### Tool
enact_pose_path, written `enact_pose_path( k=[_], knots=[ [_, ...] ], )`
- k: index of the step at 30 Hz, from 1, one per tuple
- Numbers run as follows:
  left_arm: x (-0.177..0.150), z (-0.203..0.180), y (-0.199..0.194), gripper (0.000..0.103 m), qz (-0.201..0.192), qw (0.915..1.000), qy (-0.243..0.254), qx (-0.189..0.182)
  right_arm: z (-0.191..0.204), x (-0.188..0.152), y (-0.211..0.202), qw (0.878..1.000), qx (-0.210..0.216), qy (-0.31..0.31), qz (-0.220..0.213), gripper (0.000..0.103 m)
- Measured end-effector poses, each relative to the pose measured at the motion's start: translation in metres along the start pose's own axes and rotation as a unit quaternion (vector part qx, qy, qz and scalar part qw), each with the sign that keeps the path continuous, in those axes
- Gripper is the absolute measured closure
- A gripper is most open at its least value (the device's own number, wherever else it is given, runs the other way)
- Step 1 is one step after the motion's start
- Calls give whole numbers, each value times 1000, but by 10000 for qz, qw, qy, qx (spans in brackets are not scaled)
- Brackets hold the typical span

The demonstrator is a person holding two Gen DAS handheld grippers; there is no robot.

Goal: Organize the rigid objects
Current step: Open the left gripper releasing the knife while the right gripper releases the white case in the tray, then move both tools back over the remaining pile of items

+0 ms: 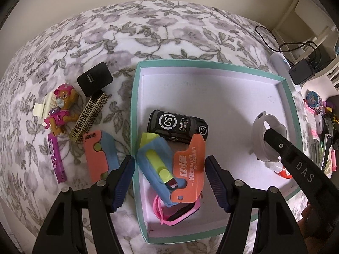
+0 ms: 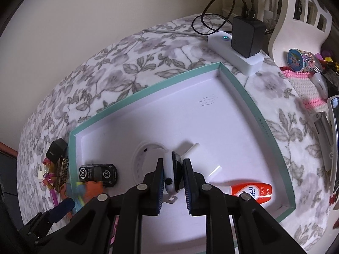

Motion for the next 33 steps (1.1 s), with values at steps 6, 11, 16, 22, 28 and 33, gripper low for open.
enact_pose_path(
  k=[6, 11, 16, 22, 28, 33],
  knots=[
    [0, 0, -2, 33, -23, 10000, 40, -9, -2, 1, 0, 10000, -28, -19, 2, 83],
    [4, 0, -14, 31, -193, 9998, 26, -88, 0, 4, -7, 9999, -4, -60, -160, 73],
    [7, 7, -19, 30, -271, 9996, -90, -86, 3, 6, -12, 9995, -58, -158, -279, 69],
    [11, 22, -19, 11, -291, 9988, -402, -29, 2, 6, -12, 9993, -117, -166, -327, 53],
    [16, 49, -17, 10, -325, 9959, -824, 168, -2, 7, -12, 9989, -159, -135, -417, 28],
    [16, 75, -14, 9, -278, 9916, -1243, 232, 2, 5, -10, 9985, -168, -248, -462, 12]
  ],
)
Point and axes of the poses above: each gripper's, at about its wrist camera, not at the fingertips, and y roughly the way its jaws point, z to its left, x to its top, the point moved 5 cm from there along y, roughly the way its jaws point, and after that the axes turned 2 degrees about -z, right-handed, at the moved point
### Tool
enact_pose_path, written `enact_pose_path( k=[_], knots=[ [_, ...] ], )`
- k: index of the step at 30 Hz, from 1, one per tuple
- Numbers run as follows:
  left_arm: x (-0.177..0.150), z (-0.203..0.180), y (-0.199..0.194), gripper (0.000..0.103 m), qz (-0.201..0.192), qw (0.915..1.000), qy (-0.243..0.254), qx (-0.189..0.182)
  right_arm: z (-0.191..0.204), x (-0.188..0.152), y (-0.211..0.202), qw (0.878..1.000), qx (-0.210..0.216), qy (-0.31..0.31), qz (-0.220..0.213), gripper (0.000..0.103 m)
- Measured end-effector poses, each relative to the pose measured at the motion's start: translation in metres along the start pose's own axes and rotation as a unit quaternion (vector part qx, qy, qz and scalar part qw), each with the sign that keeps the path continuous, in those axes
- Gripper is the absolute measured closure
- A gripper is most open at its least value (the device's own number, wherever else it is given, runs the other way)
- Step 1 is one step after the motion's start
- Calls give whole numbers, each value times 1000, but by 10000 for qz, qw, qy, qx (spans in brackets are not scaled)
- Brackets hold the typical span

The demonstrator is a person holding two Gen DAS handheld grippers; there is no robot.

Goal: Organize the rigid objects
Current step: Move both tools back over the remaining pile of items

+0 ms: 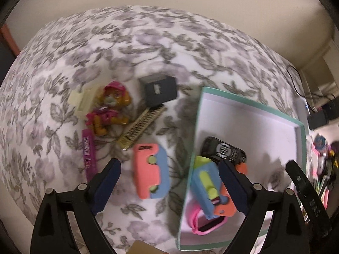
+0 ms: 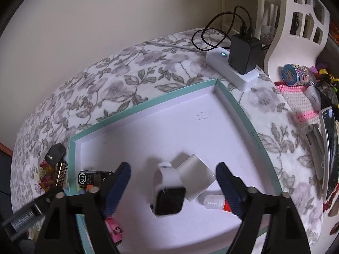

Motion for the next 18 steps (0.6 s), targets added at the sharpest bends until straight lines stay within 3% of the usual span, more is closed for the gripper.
enact_pose_path(
  k=[5, 18],
  knots=[
    [2, 17, 6, 9, 84, 9997, -227, 105, 3, 0, 0, 9999, -10, -105, -75, 0],
    [16, 64, 3, 9, -15, 9974, -591, 421, 9, 2, -3, 9996, 55, -144, -236, 0]
  ],
)
Point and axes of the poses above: each gripper's, at about its wrist camera, not at the fingertips, and y roughly the way its jaws point, z to its left, x to its top, the point moved 5 cm from there along y, roughly the way its jaws point, and after that the axes turned 2 degrees about -z, right-handed, at the moved point
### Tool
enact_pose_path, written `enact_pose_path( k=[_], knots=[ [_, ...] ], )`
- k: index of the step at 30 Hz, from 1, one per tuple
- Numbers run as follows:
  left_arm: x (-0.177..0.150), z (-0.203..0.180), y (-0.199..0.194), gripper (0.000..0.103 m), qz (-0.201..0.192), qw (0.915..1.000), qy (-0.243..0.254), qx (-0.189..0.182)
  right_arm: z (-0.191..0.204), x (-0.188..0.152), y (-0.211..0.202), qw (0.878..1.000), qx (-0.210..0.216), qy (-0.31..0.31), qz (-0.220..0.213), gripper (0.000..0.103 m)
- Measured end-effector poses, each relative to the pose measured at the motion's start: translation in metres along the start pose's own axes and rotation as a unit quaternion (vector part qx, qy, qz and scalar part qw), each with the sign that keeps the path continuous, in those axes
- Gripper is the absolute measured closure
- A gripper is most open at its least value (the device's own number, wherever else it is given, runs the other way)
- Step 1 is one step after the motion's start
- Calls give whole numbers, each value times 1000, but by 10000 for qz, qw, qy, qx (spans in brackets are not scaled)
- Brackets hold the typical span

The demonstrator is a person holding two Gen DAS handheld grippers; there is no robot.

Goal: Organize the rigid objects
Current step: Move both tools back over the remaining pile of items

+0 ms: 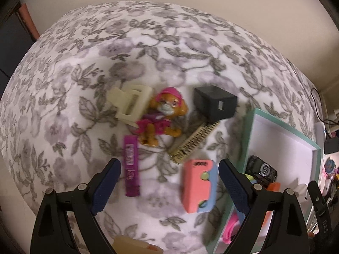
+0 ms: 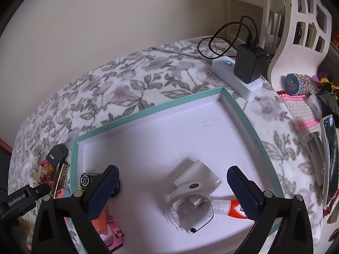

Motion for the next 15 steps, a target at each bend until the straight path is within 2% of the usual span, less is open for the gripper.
enact_pose_path(
  k=[8, 12, 15],
  knots=[
    [12, 50, 0, 9, 136, 9984, -545, 65, 42, -5, -9, 9979, 512, -401, 13, 0],
    [17, 78, -2, 9, 93, 9965, -746, 364, 80, -11, -15, 9942, 893, -599, 31, 0],
    [18, 94, -5, 9, 66, 9953, -902, 356, 112, -20, -17, 9904, 1116, -809, 104, 0]
  ],
)
Point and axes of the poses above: each gripper's, at about its wrist camera, not at the fingertips, and y roughly the way its jaws point, z to its left, x to its top, the point moved 5 cm from there along y, roughly the way its jaws point, and after that the axes turned 2 degrees about -z, right-handed, at the moved point
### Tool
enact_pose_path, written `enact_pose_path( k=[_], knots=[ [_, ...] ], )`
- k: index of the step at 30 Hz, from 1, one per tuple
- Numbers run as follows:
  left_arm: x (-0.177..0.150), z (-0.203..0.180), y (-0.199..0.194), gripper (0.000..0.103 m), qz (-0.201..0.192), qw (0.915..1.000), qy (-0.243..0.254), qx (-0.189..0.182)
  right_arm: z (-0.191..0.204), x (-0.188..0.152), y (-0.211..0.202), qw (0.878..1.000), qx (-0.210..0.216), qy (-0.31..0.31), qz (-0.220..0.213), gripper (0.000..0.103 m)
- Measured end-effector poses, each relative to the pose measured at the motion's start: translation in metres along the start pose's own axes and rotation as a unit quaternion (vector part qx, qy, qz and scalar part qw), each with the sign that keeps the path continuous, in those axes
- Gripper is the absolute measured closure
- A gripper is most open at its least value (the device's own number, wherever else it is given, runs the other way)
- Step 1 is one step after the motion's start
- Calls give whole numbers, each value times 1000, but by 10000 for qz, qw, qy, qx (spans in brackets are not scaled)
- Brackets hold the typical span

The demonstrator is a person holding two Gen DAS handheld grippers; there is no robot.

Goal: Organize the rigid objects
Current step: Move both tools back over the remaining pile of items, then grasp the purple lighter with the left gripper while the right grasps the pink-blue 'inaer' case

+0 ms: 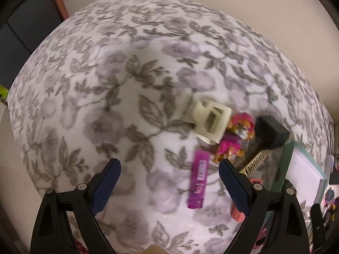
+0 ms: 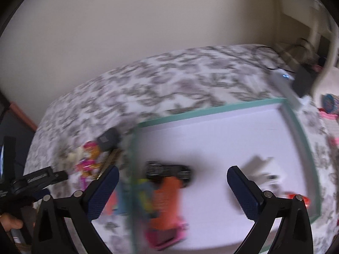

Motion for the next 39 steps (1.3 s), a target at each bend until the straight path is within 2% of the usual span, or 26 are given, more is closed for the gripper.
enact_pose_path(
  k=[7, 13, 18, 24, 30, 37, 39],
  knots=[
    [6, 26, -1, 9, 15, 9998, -202, -51, 64, -16, 16, 9977, 424, -434, 295, 0],
    [11, 38, 4, 9, 19, 9997, -220, 45, 93, -31, 36, 9939, 529, -757, 609, 12],
    [10, 39, 10, 9, 116, 9995, -278, -56, 101, -42, 50, 9910, 476, -922, 845, 17],
    [6, 28, 15, 9, 201, 9997, -81, -101, 100, -50, 67, 9886, 236, -1058, 1041, 18],
    [4, 27, 18, 9, 247, 9996, -36, -95, 104, -53, 74, 9869, 59, -1219, 1053, 19],
    [5, 27, 24, 9, 324, 9993, -74, -193, 115, -60, 77, 9832, 247, -1356, 1196, 24],
    [4, 26, 25, 9, 343, 9991, -61, -223, 114, -59, 77, 9838, 268, -1299, 1209, 29]
  ],
)
Point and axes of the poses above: each gripper's, at about its wrist camera, not at the fingertips, and y roughly the way its jaws point, z to its left, x to its top, the point moved 5 cm from there along y, roughly the way its jaws point, and after that the axes turned 2 degrees about -z, right-handed, at the moved point
